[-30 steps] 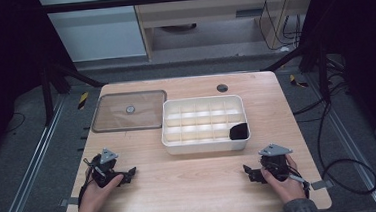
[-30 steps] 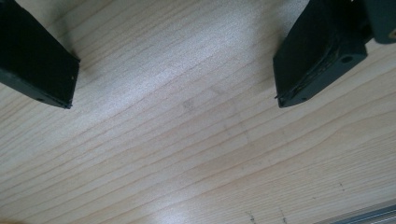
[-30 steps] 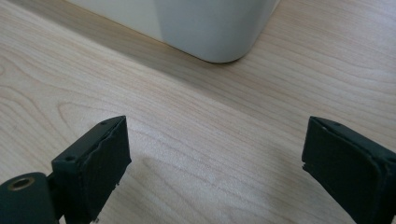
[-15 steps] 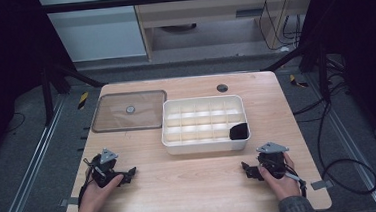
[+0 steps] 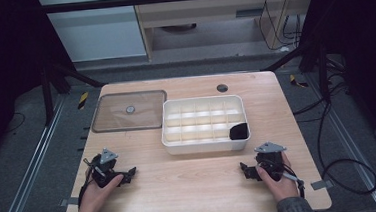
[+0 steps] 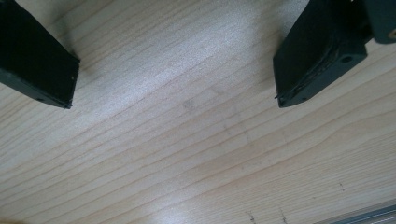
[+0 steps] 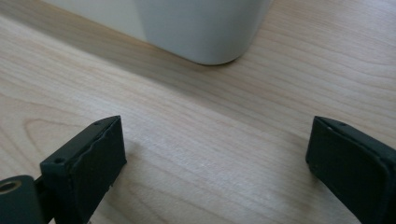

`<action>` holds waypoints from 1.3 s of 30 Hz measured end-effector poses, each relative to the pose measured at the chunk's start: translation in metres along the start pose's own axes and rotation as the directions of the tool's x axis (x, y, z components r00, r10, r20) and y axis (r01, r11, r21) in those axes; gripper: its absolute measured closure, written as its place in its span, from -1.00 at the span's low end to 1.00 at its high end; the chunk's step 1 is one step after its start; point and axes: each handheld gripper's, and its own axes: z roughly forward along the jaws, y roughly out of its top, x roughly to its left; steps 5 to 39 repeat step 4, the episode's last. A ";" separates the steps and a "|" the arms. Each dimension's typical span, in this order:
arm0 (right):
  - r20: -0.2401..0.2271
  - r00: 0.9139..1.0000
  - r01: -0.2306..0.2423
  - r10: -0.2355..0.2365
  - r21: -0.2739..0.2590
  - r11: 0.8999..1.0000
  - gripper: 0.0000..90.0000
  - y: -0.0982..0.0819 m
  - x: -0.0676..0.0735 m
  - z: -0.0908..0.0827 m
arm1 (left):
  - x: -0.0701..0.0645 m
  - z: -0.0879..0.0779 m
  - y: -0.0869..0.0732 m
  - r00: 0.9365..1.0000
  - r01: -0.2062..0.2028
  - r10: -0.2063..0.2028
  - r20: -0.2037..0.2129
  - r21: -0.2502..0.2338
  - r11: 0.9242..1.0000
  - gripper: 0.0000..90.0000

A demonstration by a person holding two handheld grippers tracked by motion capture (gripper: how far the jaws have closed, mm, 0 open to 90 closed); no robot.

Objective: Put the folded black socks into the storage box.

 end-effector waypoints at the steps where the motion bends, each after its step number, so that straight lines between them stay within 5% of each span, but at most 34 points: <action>1: -0.003 1.000 0.003 -0.003 -0.003 1.000 -0.90 0.000 0.001 0.000 | 0.000 0.000 0.000 1.000 0.000 0.000 0.000 0.000 1.000 -1.00; 39: 0.003 1.000 -0.005 0.005 0.003 1.000 -0.92 0.000 0.003 0.000 | 0.000 0.000 0.000 1.000 0.000 0.000 0.001 0.000 1.000 -1.00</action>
